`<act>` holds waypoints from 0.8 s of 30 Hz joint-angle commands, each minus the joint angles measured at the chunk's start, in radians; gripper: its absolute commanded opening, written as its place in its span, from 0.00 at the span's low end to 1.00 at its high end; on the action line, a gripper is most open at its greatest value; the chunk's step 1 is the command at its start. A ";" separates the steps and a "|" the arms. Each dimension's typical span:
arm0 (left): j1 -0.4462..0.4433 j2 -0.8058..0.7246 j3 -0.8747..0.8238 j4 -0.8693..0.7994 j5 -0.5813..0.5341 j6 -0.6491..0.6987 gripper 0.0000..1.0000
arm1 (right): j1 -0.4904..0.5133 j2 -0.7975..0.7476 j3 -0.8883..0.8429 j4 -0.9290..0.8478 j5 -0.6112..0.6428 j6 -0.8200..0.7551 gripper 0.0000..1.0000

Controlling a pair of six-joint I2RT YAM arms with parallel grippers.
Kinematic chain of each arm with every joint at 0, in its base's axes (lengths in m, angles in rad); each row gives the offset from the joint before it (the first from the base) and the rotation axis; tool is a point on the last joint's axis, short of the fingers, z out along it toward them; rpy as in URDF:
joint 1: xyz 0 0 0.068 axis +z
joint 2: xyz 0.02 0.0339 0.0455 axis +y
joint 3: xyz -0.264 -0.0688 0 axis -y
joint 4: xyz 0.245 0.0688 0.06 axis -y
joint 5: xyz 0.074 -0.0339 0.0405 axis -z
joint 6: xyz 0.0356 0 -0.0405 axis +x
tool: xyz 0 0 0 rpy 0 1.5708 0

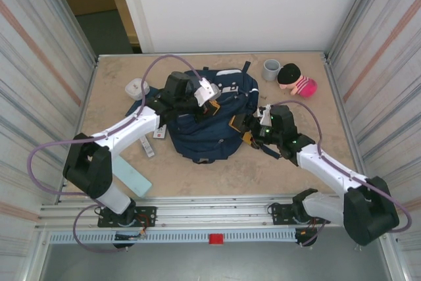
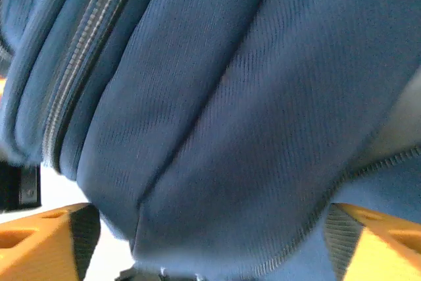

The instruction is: Pack the student bag

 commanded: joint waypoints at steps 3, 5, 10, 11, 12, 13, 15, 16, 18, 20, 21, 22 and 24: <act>-0.003 -0.069 -0.012 0.117 0.091 -0.077 0.00 | 0.028 0.063 0.025 0.205 0.030 0.126 0.48; -0.004 -0.077 -0.011 0.096 0.035 -0.109 0.01 | 0.029 0.073 0.033 0.235 0.029 0.132 0.21; -0.011 -0.160 0.036 -0.106 -0.235 -0.244 0.44 | 0.057 0.058 0.073 0.206 0.052 0.093 0.00; -0.013 -0.189 0.043 -0.158 -0.277 -0.286 0.47 | 0.064 0.057 0.081 0.200 0.062 0.087 0.00; -0.019 -0.219 0.045 -0.202 -0.311 -0.326 0.49 | 0.070 0.057 0.087 0.203 0.069 0.085 0.00; -0.026 -0.255 0.039 -0.251 -0.336 -0.375 0.50 | 0.077 0.059 0.091 0.206 0.074 0.082 0.00; -0.060 -0.325 0.008 -0.317 -0.379 -0.469 0.52 | 0.086 0.062 0.103 0.206 0.081 0.076 0.00; -0.087 -0.362 -0.018 -0.347 -0.405 -0.526 0.52 | 0.090 0.063 0.111 0.205 0.084 0.074 0.00; -0.153 -0.420 -0.073 -0.384 -0.452 -0.635 0.52 | 0.098 0.069 0.127 0.196 0.084 0.065 0.00; -0.230 -0.463 -0.125 -0.414 -0.509 -0.762 0.52 | 0.107 0.074 0.150 0.174 0.081 0.052 0.00; -0.257 -0.476 -0.143 -0.423 -0.530 -0.813 0.52 | 0.111 0.077 0.159 0.164 0.080 0.048 0.00; -0.284 -0.482 -0.161 -0.428 -0.554 -0.865 0.52 | 0.115 0.079 0.166 0.156 0.078 0.044 0.00; -0.319 -0.479 -0.185 -0.438 -0.588 -0.948 0.52 | 0.123 0.081 0.174 0.153 0.074 0.044 0.00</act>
